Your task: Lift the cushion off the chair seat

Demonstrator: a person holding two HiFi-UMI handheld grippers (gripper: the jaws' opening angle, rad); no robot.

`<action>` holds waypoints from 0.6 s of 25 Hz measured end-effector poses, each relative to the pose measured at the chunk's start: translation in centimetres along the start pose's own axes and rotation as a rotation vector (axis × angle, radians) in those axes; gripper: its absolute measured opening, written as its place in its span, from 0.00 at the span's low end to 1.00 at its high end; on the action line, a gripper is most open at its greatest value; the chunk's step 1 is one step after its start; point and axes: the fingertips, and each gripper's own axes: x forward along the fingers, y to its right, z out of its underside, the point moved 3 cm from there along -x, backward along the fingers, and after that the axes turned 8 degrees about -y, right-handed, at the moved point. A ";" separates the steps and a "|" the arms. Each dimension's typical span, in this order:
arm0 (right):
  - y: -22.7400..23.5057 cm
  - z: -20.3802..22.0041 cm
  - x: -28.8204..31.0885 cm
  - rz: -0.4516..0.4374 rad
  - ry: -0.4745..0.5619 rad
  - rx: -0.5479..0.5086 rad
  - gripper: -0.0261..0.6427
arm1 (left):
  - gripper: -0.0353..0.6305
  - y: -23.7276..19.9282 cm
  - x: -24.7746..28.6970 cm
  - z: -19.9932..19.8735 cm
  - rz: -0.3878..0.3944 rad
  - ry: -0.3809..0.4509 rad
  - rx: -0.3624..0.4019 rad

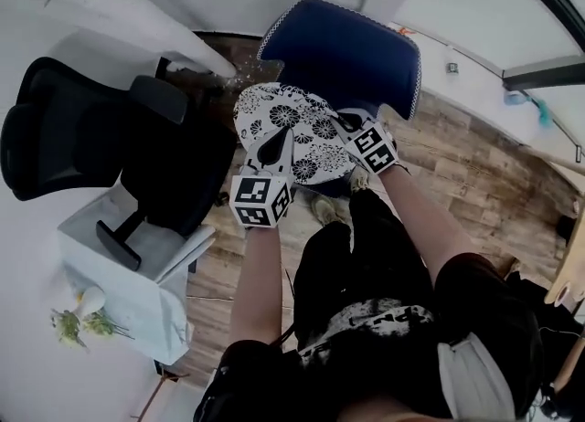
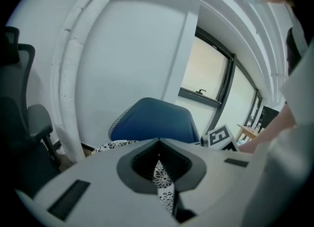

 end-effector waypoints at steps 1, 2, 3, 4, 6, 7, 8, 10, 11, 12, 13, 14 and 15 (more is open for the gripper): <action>-0.4 -0.5 -0.7 0.002 0.007 -0.010 0.08 | 0.07 0.1 -0.9 -0.3 -0.006 0.006 0.006; -0.7 -1.1 -1.4 0.004 0.016 -0.017 0.08 | 0.07 0.1 -1.7 -0.7 -0.013 0.013 0.011; -0.9 -1.6 -2.2 0.007 0.028 -0.021 0.08 | 0.07 0.2 -2.6 -1.0 -0.021 0.021 0.014; -1.0 -2.2 -2.9 0.011 0.041 -0.022 0.08 | 0.07 0.3 -3.4 -1.3 -0.028 0.030 0.015; -1.3 -3.2 -4.4 0.020 0.061 -0.023 0.08 | 0.07 0.4 -4.9 -1.8 -0.041 0.046 0.015; -1.5 -3.6 -5.2 0.026 0.069 -0.026 0.08 | 0.07 0.5 -5.7 -1.9 -0.047 0.051 0.015; -1.9 -4.1 -6.0 0.031 0.078 -0.029 0.08 | 0.07 0.6 -6.5 -1.9 -0.053 0.055 0.016; -2.6 -5.0 -7.4 0.038 0.102 -0.038 0.08 | 0.07 0.8 -7.8 -1.9 -0.065 0.059 0.020; -2.9 -5.4 -8.2 0.042 0.114 -0.044 0.08 | 0.07 1.1 -8.3 -1.9 -0.069 0.061 0.021; -3.2 -5.8 -8.9 0.047 0.126 -0.049 0.08 | 0.07 1.3 -8.8 -1.8 -0.072 0.064 0.022; -3.4 -6.2 -9.7 0.051 0.139 -0.049 0.08 | 0.07 1.7 -9.3 -1.8 -0.073 0.066 0.024; -3.7 -6.6 -10.5 0.055 0.155 -0.046 0.08 | 0.07 2.0 -9.8 -1.8 -0.074 0.069 0.028; -3.9 -7.1 -11.4 0.061 0.172 -0.043 0.08 | 0.07 2.4 -10.3 -1.9 -0.075 0.073 0.034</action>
